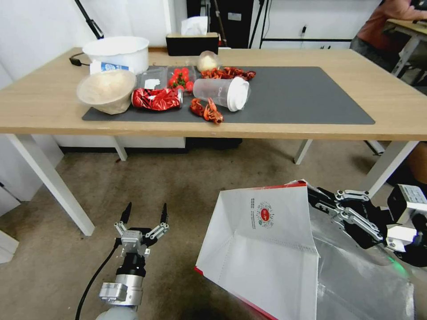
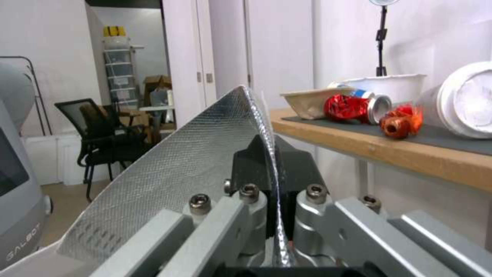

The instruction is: Pick up the food delivery bag from the floor and place it on the table.

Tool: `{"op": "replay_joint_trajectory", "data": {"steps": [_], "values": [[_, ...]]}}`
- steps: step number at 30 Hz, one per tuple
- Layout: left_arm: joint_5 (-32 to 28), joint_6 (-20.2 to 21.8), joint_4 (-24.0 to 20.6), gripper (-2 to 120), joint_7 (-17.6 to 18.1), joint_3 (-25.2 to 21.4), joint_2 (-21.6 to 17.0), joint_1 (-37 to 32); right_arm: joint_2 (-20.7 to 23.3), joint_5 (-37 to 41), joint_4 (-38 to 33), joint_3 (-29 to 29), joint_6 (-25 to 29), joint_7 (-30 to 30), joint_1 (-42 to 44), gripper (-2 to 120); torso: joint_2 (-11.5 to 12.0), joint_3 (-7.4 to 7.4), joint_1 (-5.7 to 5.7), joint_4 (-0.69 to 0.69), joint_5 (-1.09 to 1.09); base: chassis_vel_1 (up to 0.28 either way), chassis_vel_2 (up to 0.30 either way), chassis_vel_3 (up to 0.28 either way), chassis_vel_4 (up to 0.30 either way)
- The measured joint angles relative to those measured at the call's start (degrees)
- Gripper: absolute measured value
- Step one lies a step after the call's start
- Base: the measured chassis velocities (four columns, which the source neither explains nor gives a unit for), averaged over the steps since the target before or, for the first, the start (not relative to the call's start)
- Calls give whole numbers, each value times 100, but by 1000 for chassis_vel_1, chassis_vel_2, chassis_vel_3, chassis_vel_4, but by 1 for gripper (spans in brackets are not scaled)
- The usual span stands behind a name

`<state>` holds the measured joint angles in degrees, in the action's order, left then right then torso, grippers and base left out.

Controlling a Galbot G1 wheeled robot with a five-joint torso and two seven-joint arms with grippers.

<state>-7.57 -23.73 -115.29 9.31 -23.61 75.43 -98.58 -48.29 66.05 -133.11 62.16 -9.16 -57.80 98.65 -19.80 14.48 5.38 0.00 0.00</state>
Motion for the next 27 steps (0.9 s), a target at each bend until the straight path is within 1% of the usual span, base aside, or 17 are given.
{"op": "replay_joint_trajectory", "data": {"steps": [3,6,10,27], "values": [[7,0,0,100,-7,4,9,0,8,21,5,14,-5,-45,4,0,-59,39,19,0,0,0,0,0,0],[20,1,-10,100,-13,11,17,-2,47,75,20,74,-16,-81,10,0,-163,110,53,0,0,0,0,0,0],[22,2,-22,100,-13,9,18,-9,51,87,21,87,-16,-93,28,0,-228,151,77,0,0,0,0,0,0],[53,-5,-65,100,-1,6,14,-57,-4,108,-27,93,-25,-93,28,0,-639,419,219,0,0,0,0,0,0]]}}
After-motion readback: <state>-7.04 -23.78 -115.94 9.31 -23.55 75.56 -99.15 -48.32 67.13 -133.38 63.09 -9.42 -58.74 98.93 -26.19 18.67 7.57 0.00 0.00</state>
